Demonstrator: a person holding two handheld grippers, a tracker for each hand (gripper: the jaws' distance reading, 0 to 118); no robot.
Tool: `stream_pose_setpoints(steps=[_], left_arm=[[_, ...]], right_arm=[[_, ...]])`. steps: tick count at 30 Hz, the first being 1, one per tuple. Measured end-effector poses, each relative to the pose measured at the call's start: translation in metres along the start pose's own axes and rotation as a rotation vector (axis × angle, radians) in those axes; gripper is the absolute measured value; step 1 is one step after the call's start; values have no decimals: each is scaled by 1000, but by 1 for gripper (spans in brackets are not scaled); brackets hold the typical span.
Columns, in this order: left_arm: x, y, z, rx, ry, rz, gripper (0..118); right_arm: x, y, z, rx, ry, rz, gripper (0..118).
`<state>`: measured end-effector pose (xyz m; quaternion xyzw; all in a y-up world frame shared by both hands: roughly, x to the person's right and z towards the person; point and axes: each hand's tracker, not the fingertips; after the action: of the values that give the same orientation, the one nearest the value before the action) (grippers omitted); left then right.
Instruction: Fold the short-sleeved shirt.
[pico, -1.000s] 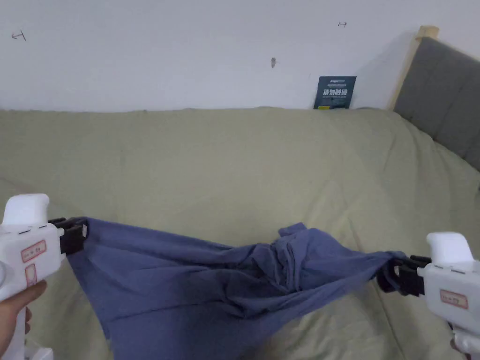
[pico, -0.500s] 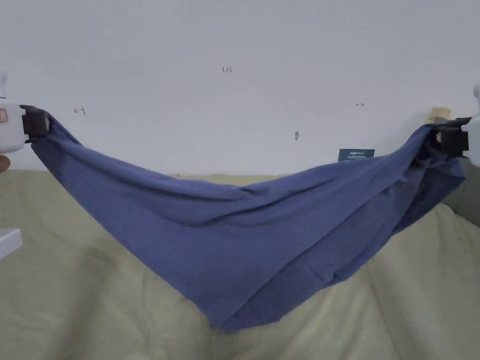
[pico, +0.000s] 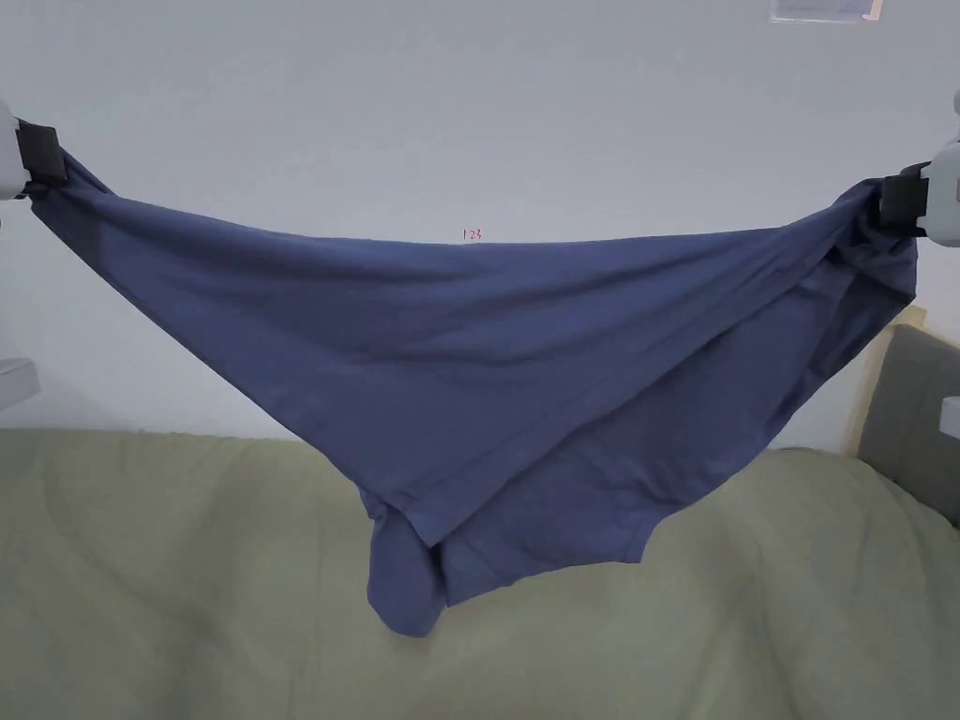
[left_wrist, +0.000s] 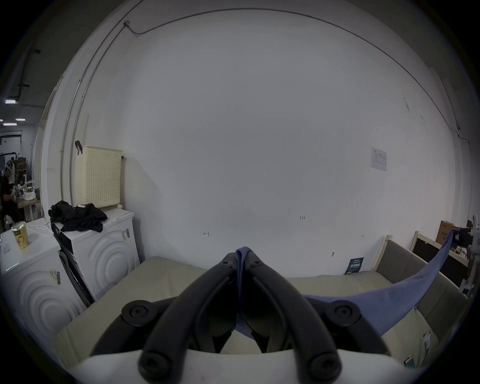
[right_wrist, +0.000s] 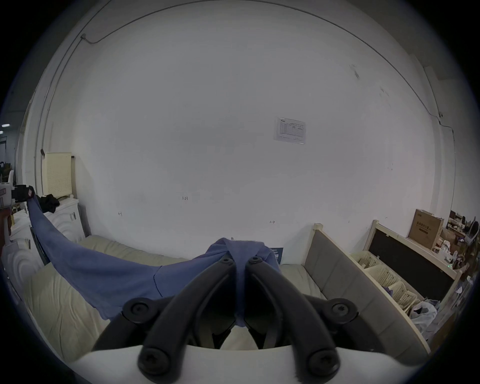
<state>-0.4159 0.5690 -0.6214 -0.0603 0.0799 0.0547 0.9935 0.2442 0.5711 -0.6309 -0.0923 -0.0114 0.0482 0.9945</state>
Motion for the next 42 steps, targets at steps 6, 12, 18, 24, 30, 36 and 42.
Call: stream_pose_setpoints(steps=[6,12,18,24,30,36,42], left_arm=[[-1,-48,-36,-49,3,24,0],[5,-137,-53,-116,35,78,0],[-1,-173,-38,-149,14,99,0],[-14,-222,32,-221,-45,103,0],[-41,-317,125,-363,-13,109,0],[-75,-440,209,-561,1,174,0],[-97,-502,227,-659,72,205,27]], right_arm=[[-3,-38,-37,-58,0,-30,4],[-4,-107,-72,-114,4,-36,4],[1,-133,-54,-128,26,-55,4],[10,-187,19,-141,66,-103,4],[-1,-300,104,-285,106,-89,4],[-18,-453,178,-493,116,-39,4],[-35,-558,206,-612,16,-2,25]])
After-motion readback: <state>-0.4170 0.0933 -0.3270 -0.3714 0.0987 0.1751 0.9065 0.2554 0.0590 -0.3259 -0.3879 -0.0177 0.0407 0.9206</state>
